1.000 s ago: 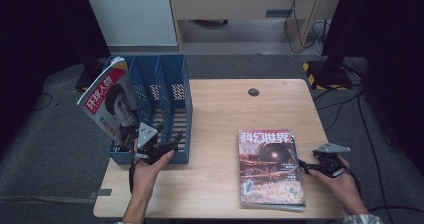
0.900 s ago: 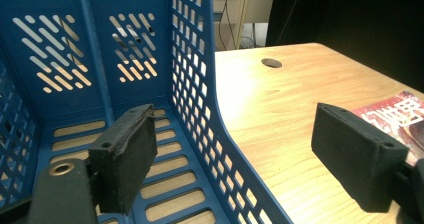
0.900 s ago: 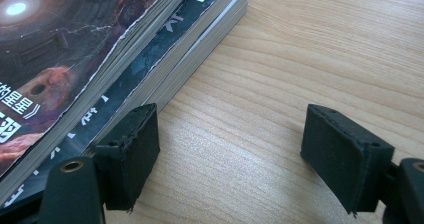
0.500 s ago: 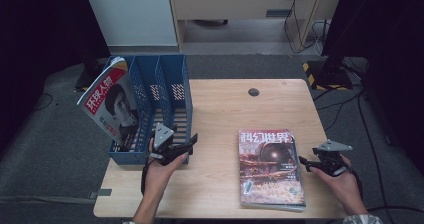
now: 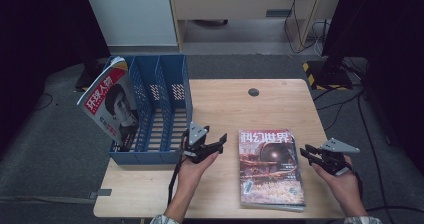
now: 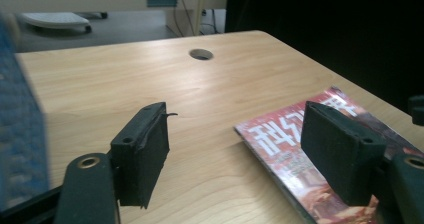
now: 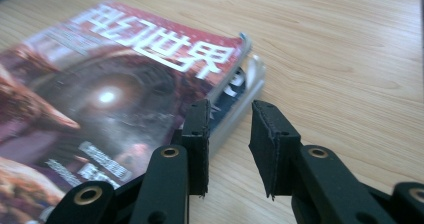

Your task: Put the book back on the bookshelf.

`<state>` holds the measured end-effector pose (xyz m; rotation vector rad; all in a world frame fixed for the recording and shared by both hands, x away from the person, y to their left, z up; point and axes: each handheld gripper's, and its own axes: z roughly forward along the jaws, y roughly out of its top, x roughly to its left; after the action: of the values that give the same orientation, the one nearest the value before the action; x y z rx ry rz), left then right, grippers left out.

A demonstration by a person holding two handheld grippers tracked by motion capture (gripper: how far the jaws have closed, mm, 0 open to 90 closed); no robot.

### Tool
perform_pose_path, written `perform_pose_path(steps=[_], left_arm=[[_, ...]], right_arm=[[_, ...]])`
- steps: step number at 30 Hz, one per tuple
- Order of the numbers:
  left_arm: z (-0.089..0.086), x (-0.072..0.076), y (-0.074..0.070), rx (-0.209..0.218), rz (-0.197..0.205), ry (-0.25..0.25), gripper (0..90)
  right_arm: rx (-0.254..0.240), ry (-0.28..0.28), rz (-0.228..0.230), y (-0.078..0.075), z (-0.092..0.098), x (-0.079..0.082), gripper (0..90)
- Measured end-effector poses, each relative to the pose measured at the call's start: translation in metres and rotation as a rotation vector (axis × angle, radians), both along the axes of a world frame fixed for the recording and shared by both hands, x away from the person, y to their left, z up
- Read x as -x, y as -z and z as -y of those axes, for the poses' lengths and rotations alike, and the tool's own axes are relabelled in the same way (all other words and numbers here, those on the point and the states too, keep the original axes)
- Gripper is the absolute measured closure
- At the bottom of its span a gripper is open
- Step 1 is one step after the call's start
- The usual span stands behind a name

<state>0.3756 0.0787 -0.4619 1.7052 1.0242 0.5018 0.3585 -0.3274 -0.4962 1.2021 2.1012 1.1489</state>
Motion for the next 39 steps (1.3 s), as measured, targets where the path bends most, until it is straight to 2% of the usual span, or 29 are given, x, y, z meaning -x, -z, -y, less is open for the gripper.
perform_pose_path(steps=[1, 2, 3, 6, 9, 11, 12, 13, 17, 18, 20, 23, 24, 29, 32, 37, 39], left_arm=[[0.0, 0.0, 0.0, 0.0, 0.0, 0.0, 27.6], [0.008, 0.001, 0.005, -0.024, -0.006, 0.019, 27.6], [0.008, 0.001, 0.005, -0.024, -0.006, 0.019, 27.7], [0.021, 0.002, 0.016, -0.047, -0.037, 0.037, 27.9], [0.027, 0.002, 0.021, -0.061, -0.045, 0.053, 28.5], [0.034, 0.003, 0.026, -0.091, -0.05, 0.063, 28.5], [0.039, 0.003, 0.03, -0.094, -0.072, 0.089, 28.2], [0.042, 0.003, 0.033, -0.104, -0.085, 0.092, 27.8], [0.05, 0.007, 0.04, -0.124, -0.101, 0.116, 26.0], [0.055, 0.009, 0.045, -0.171, -0.094, 0.128, 25.8], [0.059, 0.009, 0.048, -0.172, -0.11, 0.135, 24.5], [0.06, 0.01, 0.047, -0.165, -0.099, 0.133, 23.8], [0.06, 0.01, 0.048, -0.174, -0.099, 0.134, 23.8], [0.061, 0.01, 0.055, -0.18, -0.12, 0.133, 23.8], [0.063, 0.011, 0.06, -0.155, -0.138, 0.141, 23.5], [0.062, 0.01, 0.061, -0.145, -0.142, 0.149, 21.8], [0.062, 0.008, 0.063, -0.127, -0.164, 0.164, 19.8]], right_arm=[[0.0, 0.0, 0.0, 0.0, 0.0, 0.0, 68.3], [-0.015, -0.008, -0.006, 0.0, -0.003, -0.001, 65.1], [-0.019, -0.016, -0.014, 0.001, -0.006, -0.002, 63.5], [-0.024, -0.051, -0.036, 0.004, -0.015, -0.004, 57.9], [-0.025, -0.067, -0.057, 0.006, -0.023, -0.006, 52.7], [-0.023, -0.075, -0.06, 0.008, -0.024, -0.006, 51.4], [-0.021, -0.085, -0.076, 0.01, -0.027, -0.007, 48.0], [-0.022, -0.083, -0.083, 0.011, -0.028, -0.007, 47.2], [-0.02, -0.097, -0.101, 0.013, -0.03, -0.008, 44.2], [-0.013, -0.099, -0.108, 0.014, -0.032, -0.009, 41.3], [-0.022, -0.099, -0.115, 0.016, -0.033, -0.01, 39.6], [-0.04, -0.106, -0.121, 0.018, -0.033, -0.011, 34.9], [-0.045, -0.103, -0.12, 0.018, -0.034, -0.011, 34.1], [-0.039, -0.113, -0.116, 0.019, -0.034, -0.011, 32.9], [-0.034, -0.122, -0.113, 0.019, -0.034, -0.011, 32.9], [-0.033, -0.127, -0.112, 0.019, -0.034, -0.011, 32.9], [-0.033, -0.129, -0.112, 0.019, -0.034, -0.011, 32.9]])
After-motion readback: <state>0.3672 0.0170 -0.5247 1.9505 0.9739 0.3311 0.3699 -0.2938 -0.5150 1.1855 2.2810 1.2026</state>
